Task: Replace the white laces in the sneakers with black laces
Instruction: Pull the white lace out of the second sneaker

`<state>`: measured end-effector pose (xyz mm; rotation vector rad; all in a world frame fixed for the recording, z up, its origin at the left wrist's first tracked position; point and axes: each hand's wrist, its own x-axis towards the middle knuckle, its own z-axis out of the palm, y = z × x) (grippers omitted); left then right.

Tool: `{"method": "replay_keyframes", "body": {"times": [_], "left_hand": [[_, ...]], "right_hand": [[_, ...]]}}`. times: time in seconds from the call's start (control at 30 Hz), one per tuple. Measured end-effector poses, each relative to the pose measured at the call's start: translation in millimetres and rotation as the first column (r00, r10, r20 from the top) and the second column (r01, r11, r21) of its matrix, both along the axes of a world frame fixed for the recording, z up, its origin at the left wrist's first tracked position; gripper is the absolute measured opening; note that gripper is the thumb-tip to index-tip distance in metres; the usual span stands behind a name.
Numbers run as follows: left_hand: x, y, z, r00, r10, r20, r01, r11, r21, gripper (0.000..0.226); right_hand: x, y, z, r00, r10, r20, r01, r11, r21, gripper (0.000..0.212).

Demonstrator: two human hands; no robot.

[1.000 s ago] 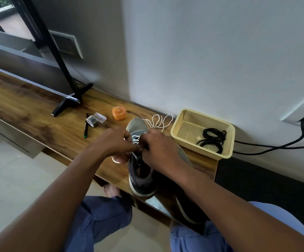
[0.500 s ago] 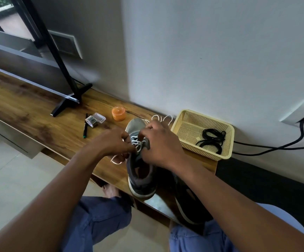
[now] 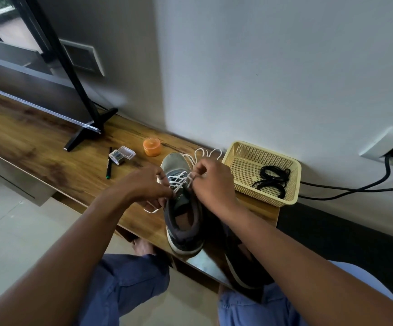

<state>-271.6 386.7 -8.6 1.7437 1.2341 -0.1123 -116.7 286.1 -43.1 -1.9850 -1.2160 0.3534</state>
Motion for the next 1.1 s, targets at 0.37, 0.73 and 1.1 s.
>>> {"method": "replay_keyframes", "body": {"times": [0.37, 0.73, 1.1], "left_hand": [[6, -13, 9, 1.000, -0.018, -0.004, 0.019, 0.989, 0.150, 0.026], [11, -6, -5, 0.976, -0.118, -0.182, 0.203, 0.799, 0.566, 0.017], [21, -1, -17, 0.983, -0.087, -0.164, 0.173, 0.749, 0.640, 0.016]], "right_hand": [[-6, 4, 5, 0.775, -0.228, -0.590, 0.213, 0.972, -0.095, 0.020], [1, -7, 27, 0.924, 0.126, 0.362, -0.033, 0.967, -0.251, 0.053], [-8, -13, 14, 0.880, 0.306, 0.363, -0.211, 0.937, -0.278, 0.020]]}}
